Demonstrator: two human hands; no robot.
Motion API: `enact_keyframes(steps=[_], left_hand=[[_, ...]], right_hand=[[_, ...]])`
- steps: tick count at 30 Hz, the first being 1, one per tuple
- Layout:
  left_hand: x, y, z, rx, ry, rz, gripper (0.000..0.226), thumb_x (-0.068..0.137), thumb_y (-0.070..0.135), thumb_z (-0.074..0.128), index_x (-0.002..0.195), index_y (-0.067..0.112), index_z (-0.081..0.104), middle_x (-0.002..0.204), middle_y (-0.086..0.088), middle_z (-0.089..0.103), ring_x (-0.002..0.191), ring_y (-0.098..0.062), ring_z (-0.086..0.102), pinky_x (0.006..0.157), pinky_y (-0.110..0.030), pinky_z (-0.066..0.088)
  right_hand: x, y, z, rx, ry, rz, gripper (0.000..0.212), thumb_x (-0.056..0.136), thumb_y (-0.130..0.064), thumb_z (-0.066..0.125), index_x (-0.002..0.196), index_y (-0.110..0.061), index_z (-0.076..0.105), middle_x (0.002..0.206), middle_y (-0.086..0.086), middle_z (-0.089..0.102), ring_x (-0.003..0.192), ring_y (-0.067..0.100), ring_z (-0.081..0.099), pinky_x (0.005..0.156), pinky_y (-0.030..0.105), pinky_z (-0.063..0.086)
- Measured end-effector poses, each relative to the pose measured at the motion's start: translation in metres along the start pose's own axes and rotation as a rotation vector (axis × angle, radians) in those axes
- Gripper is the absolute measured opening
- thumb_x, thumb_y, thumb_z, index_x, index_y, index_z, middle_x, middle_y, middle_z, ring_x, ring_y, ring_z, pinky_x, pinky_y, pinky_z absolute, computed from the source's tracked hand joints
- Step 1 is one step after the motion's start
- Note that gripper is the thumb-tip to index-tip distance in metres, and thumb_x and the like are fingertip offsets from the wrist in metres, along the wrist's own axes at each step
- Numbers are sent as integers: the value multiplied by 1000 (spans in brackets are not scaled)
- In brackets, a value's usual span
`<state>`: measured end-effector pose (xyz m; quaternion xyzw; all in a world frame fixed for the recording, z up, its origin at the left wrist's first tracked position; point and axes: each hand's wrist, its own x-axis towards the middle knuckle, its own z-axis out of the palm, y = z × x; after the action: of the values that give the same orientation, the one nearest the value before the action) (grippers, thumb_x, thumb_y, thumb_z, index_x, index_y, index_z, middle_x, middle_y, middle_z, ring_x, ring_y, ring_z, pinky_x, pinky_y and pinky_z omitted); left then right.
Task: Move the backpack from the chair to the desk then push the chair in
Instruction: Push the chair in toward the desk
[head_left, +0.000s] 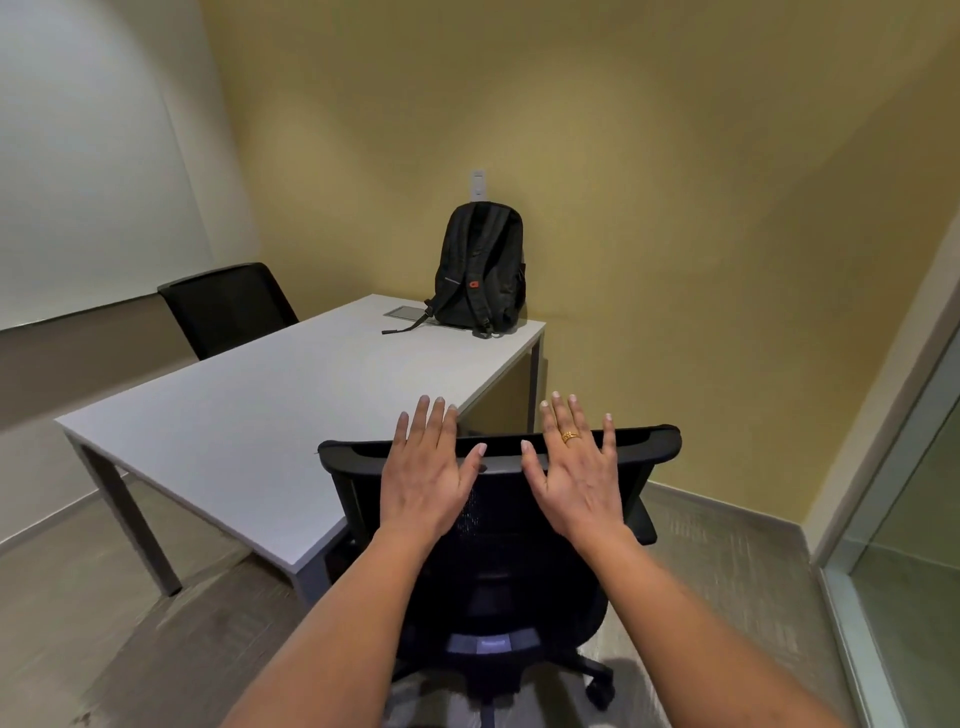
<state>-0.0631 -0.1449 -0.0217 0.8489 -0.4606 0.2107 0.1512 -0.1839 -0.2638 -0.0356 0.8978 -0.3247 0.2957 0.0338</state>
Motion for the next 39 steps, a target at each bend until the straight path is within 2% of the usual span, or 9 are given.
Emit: enact_keyframes(steps=[11,16,21,26,31,36,39], left_hand=[[45,83,35,93,42,-119,83,79,59,-16,144,13,9,156,-6,9,143,-19,-6,110,-37,-15],[75,110,57,85,69,-179,81,80,58,-14,144,13,7,156,-6,9,143,-20,-6,111,-38,-11],[109,136,81,95,68,-227,78,83,57,-9,145,12,8,156,-7,10,143,-22,-3,110,-40,-9],[147,155,104,115,57,-285,78,83,56,-10,145,12,7,156,-7,9,143,-23,-3,114,-41,-4],[185,166,125,119,45,-330,75,85,57,-5,144,12,5,156,-7,8,143,-23,-3,114,-41,-2],[219,174,146,105,47,-390,80,80,58,-11,144,12,4,156,-8,8,143,-23,-1,115,-40,4],[242,182,160,130,36,-447,78,83,59,-6,144,11,4,155,-10,9,143,-24,2,115,-39,4]], right_hand=[[54,103,17,105,-51,-130,57,94,-48,22,144,-20,18,155,1,13,141,13,-1,112,46,-4],[86,141,35,150,-56,-189,54,95,-49,23,143,-24,21,154,1,17,141,12,2,112,46,-3],[126,179,55,179,-89,-243,59,89,-53,15,143,-28,20,154,-3,15,140,9,1,112,45,-2],[167,210,76,208,-149,-299,52,95,-49,24,143,-30,16,154,-5,12,140,7,-2,112,46,-3],[207,233,98,242,-126,-336,51,95,-47,29,143,-28,21,153,-5,17,140,8,3,112,44,-1],[244,251,123,281,-92,-376,59,89,-53,19,141,-27,27,152,-4,22,140,7,7,111,40,0],[270,265,139,309,-94,-409,62,88,-55,16,141,-26,27,152,-4,21,140,9,8,112,41,2]])
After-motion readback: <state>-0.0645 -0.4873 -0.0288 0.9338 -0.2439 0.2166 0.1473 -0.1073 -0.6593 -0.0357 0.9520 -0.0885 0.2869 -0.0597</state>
